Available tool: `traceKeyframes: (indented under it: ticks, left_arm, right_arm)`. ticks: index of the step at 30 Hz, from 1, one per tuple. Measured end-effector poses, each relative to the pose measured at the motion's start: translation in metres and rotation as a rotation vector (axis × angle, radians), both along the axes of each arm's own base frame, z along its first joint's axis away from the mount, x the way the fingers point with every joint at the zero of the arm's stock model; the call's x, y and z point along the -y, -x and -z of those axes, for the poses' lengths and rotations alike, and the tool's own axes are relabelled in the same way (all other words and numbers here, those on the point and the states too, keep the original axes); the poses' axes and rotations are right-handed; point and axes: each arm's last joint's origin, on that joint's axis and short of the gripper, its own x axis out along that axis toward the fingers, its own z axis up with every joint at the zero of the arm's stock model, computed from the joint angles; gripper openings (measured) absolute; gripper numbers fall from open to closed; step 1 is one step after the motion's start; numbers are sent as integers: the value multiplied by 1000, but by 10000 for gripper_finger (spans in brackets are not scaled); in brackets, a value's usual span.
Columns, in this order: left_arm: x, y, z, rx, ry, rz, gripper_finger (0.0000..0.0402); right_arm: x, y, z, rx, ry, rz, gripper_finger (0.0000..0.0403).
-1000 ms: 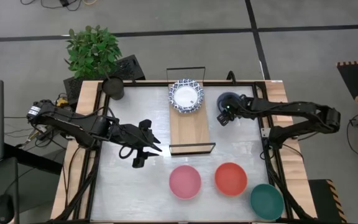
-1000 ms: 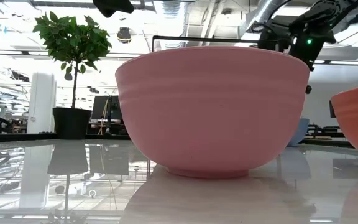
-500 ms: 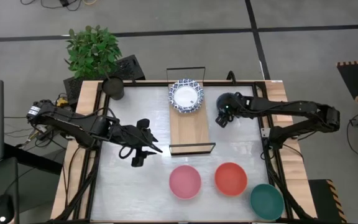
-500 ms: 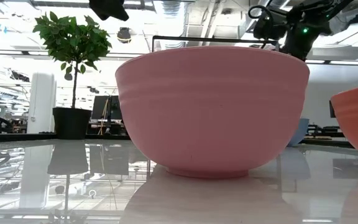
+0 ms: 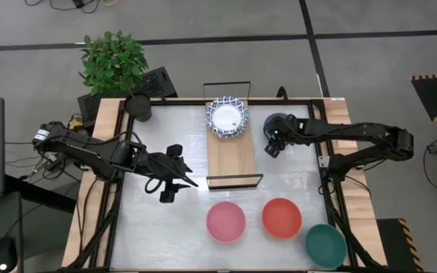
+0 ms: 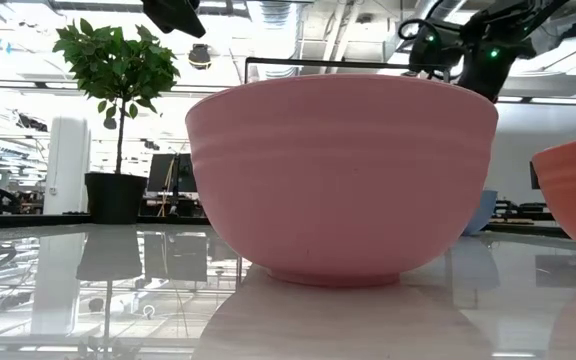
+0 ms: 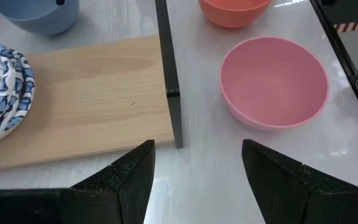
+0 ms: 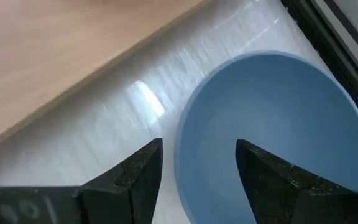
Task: Place and stack bowls onto a shelf
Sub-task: Put the blue bowl on the shelf
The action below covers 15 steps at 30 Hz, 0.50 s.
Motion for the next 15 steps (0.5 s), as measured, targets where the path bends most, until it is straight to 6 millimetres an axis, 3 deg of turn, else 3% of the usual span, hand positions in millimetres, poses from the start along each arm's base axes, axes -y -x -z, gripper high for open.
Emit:
traceKeyframes:
  ticks: [10,15]
  left_arm:
    - [0,1,0,-4,-7,-5,226]
    - [-1,1,1,-10,-11,-9,226]
  right_arm:
    - [5,-12,31,-155,-12,2,227]
    - [3,-17,40,-211,20,1,181]
